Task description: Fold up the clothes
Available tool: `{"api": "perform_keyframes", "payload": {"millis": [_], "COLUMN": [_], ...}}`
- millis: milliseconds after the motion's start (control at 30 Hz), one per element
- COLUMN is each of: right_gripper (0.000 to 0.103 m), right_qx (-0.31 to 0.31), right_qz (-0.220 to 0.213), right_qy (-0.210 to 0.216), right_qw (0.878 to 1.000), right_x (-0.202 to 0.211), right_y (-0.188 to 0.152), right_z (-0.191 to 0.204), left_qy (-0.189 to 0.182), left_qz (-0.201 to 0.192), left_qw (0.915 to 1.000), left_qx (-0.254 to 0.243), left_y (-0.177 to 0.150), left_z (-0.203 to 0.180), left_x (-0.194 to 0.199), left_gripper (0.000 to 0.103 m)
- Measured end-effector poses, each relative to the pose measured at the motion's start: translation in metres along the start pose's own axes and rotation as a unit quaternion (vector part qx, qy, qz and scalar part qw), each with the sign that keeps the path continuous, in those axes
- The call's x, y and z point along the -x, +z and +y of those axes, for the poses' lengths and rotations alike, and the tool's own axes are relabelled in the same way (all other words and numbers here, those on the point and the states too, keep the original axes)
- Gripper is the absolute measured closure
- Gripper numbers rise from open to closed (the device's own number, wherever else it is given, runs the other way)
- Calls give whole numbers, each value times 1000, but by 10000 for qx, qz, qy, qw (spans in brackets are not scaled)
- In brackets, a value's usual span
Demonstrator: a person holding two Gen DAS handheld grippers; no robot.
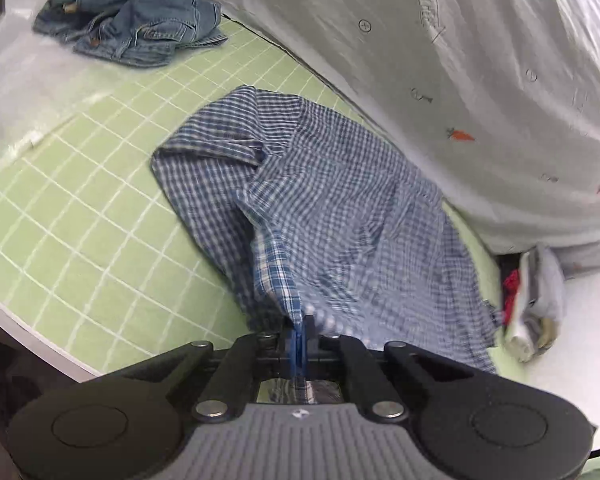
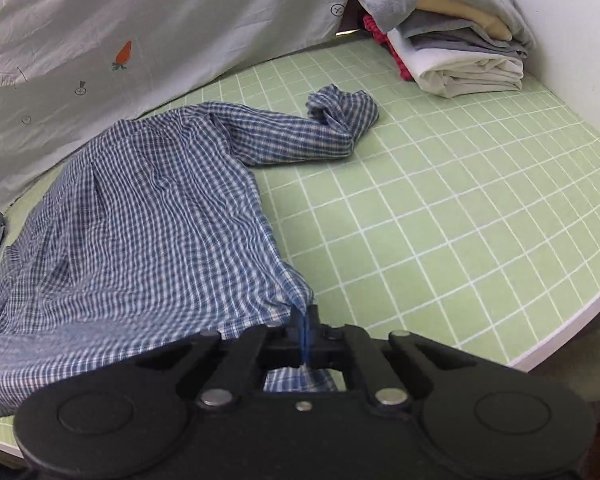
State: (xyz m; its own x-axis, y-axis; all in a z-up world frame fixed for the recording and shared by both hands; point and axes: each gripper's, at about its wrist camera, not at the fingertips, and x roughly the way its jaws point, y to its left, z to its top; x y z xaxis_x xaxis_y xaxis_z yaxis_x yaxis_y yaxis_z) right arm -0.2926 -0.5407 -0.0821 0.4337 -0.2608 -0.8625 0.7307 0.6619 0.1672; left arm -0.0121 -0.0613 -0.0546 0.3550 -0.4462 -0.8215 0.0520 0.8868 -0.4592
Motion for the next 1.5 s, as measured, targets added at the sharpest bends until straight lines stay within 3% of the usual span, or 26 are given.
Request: {"api": "perform_keyframes", "payload": {"millis": [67,133,200,267,400,500,567,733,900,1033,1133,1167,1233,1267,1300,1500], "right_gripper": [101,97,81,64,48,35,31,28,23,23,24,28,52,75,87,92], "right_qx": [-117,-199,-138,-35,12,-129,-293,-582,-532,-541,-580,-568,-571,-622,-732,-1364], "right_qz": [143,174,138,-6,-326,-571,-690,-919,-1052,-781,-435,-380,-360,-405,-502,-1053], "right_qy": [-96,-115,-137,-155,-167,-170,-178,-192,-340,-509,-579,-600,-574,-579,-703,-1755], "right_qw": [9998,9996,9997,9999,9993,9981,9970,9939,9924,9942,9957,9959,9961,9956,9936,9693], "right_x": [-18,-28,-30,-27,-25,-28,-34,-58,-92,-138,-171,-179,-186,-185,-179,-130], "right_y": [-3,-7,-9,-6,12,34,50,94,142,179,199,202,206,206,205,196], "right_z": [0,5,12,16,14,7,0,-16,-24,-29,-31,-33,-39,-44,-51,-100], "left_qy": [537,932,1306,1439,1643,1697,1562,1321,1442,1636,1669,1679,1747,1783,1820,2059], "left_qz": [199,285,357,262,-224,-545,-587,-131,412,748,794,816,888,926,964,1119], "left_qw": [9980,9951,9908,9891,9854,9825,9845,9883,9807,9723,9714,9711,9688,9675,9661,9568], "left_qx": [261,151,-7,-160,-389,-546,-539,-744,-1258,-1492,-1488,-1487,-1519,-1537,-1555,-1722], "left_y": [-1,-6,-11,-12,5,23,36,55,72,88,92,93,90,89,88,80], "left_z": [12,9,5,-4,-32,-53,-67,-102,-137,-158,-169,-172,-175,-176,-177,-181], "left_x": [-26,-38,-48,-48,-43,-46,-59,-118,-191,-240,-259,-263,-268,-271,-273,-284], "left_gripper": [100,99,77,60,24,17,14,13,13,13,13,13,13,13,13,7]}}
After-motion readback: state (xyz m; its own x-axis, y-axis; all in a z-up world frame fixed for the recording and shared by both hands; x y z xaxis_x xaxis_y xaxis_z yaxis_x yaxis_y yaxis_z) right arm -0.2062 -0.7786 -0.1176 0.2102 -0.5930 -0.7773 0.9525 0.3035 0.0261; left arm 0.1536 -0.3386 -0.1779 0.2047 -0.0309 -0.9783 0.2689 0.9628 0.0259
